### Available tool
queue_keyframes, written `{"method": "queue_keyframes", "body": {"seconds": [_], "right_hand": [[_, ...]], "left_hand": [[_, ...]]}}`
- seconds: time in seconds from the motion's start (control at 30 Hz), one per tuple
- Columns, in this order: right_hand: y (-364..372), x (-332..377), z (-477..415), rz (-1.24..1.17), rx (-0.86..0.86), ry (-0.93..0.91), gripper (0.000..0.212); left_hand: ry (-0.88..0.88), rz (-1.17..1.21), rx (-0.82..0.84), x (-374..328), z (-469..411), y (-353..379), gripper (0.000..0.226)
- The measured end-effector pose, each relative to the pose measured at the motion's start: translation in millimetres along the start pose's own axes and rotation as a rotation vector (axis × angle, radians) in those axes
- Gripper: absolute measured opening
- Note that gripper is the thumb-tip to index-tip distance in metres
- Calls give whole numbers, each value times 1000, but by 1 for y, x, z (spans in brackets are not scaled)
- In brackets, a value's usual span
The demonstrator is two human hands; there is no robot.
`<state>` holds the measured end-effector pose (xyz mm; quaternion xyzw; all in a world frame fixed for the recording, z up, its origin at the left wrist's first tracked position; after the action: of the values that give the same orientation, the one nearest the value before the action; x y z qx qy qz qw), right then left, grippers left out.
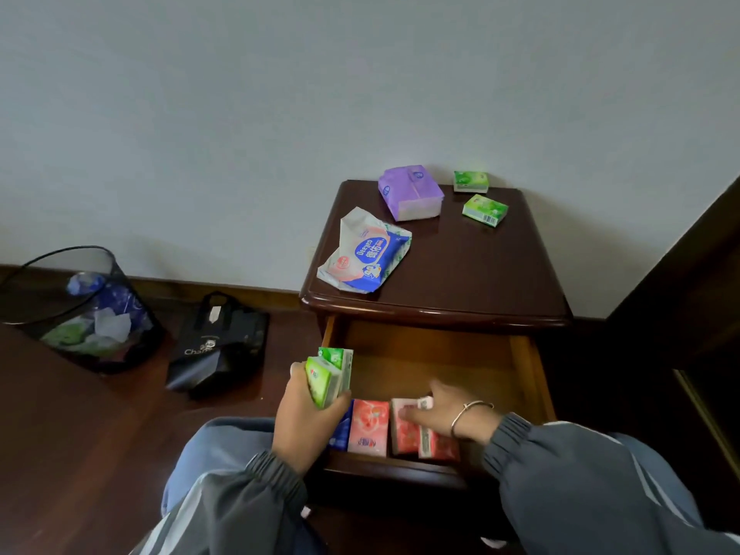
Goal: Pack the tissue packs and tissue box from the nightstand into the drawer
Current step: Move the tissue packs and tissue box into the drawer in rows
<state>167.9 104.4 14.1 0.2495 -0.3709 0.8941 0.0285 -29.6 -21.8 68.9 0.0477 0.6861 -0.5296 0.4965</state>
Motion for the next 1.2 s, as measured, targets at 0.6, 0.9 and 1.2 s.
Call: {"method": "queue_keyframes", "body": {"seconds": [0.6,0.9,1.2], "right_hand": [[0,21,-3,-12,67,-184,48],[11,25,-3,46,-188,-227,39],[0,17,3,-188,-369,-181,28]], "left_hand": [[76,-62,13,-3,3,7,57],[75,-100,26,-1,3,9,46],[96,-126,28,-2,4,12,50]]}}
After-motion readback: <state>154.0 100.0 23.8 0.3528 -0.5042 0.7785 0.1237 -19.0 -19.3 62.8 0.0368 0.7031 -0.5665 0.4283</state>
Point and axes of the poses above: each hand's wrist, its own z-axis away from the middle knuckle, its own y-axis out of the palm, x = y × z, the point moved 9 cm from there along -z, towards the middle knuckle, and after that the axes turned 11 degrees about -z, right-handed, at the moved point
